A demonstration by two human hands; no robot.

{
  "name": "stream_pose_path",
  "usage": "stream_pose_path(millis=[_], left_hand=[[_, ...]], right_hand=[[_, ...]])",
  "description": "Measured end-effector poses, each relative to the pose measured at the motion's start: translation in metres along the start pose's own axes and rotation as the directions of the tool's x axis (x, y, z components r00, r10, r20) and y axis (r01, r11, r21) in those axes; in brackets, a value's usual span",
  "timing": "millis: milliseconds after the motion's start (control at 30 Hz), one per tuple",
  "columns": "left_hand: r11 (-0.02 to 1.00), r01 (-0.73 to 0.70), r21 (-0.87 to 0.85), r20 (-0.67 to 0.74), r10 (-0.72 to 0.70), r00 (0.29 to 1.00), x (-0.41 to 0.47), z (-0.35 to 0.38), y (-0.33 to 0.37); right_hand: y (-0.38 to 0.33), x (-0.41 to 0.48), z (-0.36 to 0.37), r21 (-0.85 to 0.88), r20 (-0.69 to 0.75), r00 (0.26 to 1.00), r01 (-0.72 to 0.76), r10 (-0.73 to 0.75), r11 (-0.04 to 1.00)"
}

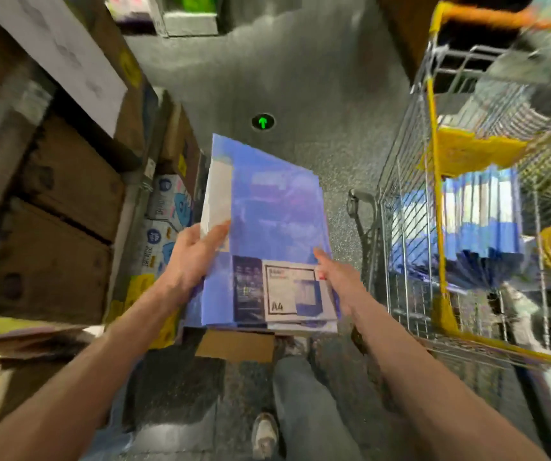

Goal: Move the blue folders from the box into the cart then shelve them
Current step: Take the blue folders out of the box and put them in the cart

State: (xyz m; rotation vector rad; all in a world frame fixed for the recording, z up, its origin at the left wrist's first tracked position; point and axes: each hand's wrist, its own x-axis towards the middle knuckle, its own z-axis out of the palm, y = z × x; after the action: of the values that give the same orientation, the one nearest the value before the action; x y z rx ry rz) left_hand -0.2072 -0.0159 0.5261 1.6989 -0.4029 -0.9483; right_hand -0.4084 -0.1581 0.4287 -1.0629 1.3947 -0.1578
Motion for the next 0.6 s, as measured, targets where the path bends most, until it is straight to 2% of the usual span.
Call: stream_pose_path(millis=[67,167,267,600], left_hand=[[0.998,-0.019,-0.065,0.005,0.019,1.0,-0.026,-0.003,0.0],[0.992,-0.015,-0.128,0.016,0.017,1.0,-0.064,0.002,0.007],[0.989,-0.04,-0.141,0.095,0.053,0.994,-0.099,0.022,0.021],[0.985,-0.142,-0.095,0.267,0.162,0.95,-0.148,0.147,0.064]], right_hand=[[0.0,-0.035,-0.011,0.032,-0.038,0.999,0.014,-0.012,0.999],[0.009,-0.076,-0.032,0.036,-0.011,0.997,0.073,-0.073,0.997],[0.021,-0.114,-0.058,0.137,-0.015,0.997,0.072,-0.071,0.988],[0.046,-0.183,-0.187,0.223,-0.253,0.965,0.134,-0.075,0.965]])
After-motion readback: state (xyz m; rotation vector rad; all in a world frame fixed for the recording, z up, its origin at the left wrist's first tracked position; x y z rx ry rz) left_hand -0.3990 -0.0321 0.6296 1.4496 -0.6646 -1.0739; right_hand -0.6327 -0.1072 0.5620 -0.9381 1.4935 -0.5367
